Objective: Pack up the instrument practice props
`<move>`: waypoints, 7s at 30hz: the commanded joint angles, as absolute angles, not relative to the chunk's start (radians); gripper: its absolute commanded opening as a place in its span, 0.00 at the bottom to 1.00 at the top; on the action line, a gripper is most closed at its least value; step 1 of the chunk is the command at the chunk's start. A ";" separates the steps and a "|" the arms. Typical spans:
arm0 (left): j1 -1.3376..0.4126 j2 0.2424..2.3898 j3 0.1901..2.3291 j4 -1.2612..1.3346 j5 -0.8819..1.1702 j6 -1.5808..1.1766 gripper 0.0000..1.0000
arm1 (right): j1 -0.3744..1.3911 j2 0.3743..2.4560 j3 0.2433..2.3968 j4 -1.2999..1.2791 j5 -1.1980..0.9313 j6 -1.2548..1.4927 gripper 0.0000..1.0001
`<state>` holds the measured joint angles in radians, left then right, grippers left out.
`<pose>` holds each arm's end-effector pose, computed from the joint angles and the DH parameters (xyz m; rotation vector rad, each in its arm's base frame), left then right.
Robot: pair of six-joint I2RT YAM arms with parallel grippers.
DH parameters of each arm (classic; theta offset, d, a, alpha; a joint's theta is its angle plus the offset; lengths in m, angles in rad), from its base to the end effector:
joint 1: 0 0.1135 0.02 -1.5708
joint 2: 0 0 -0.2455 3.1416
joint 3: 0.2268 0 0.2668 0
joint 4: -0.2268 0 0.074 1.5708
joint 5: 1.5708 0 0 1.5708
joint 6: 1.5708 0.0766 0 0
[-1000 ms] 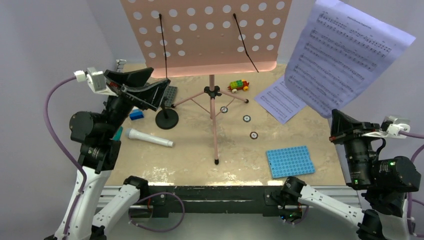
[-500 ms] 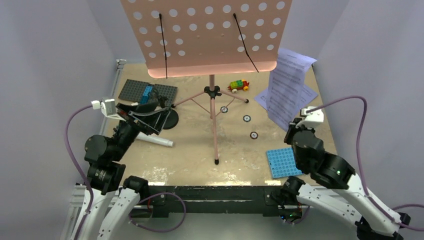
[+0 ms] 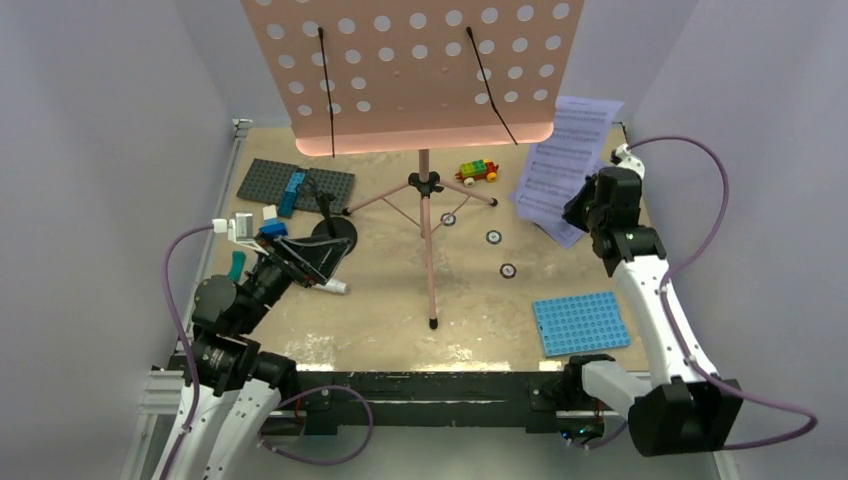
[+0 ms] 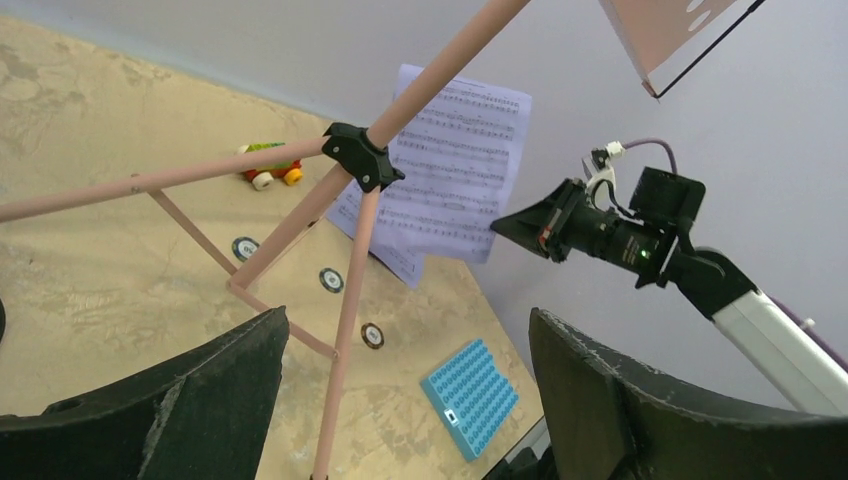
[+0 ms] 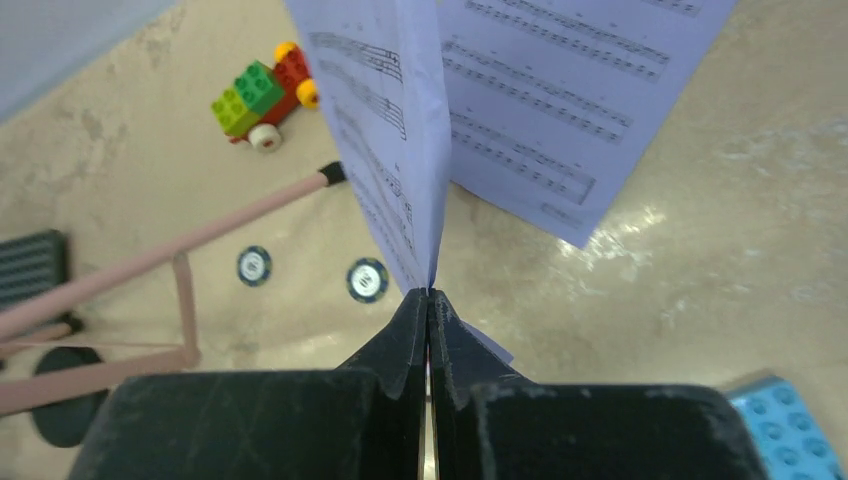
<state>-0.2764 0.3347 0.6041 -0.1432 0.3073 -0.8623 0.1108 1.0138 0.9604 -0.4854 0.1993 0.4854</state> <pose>0.1559 -0.0683 0.3397 -0.1848 1.5460 -1.1382 0.2809 0.0160 0.2914 0.5076 2.0391 0.1490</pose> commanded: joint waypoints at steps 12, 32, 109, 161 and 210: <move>-0.279 0.363 0.542 -0.191 0.343 -0.876 0.94 | -0.081 1.518 1.295 -0.333 -0.103 0.589 0.00; -0.279 0.348 0.421 -0.123 0.402 -0.973 0.93 | -0.142 1.710 1.219 -0.456 0.034 0.506 0.00; -0.660 1.093 0.733 0.697 0.043 -0.201 1.00 | 0.786 1.234 0.699 0.155 0.046 0.510 0.00; -0.740 1.515 0.910 1.235 -0.018 0.031 0.49 | 0.820 1.084 0.696 -0.062 0.039 0.567 0.43; -0.739 1.501 0.940 1.089 -0.062 0.073 0.00 | 0.395 1.049 0.738 0.249 -0.436 0.965 0.68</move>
<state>-0.7338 1.5261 0.9298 1.0992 -0.1192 0.0624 0.4416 0.9989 0.7616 0.0231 -0.2466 0.7563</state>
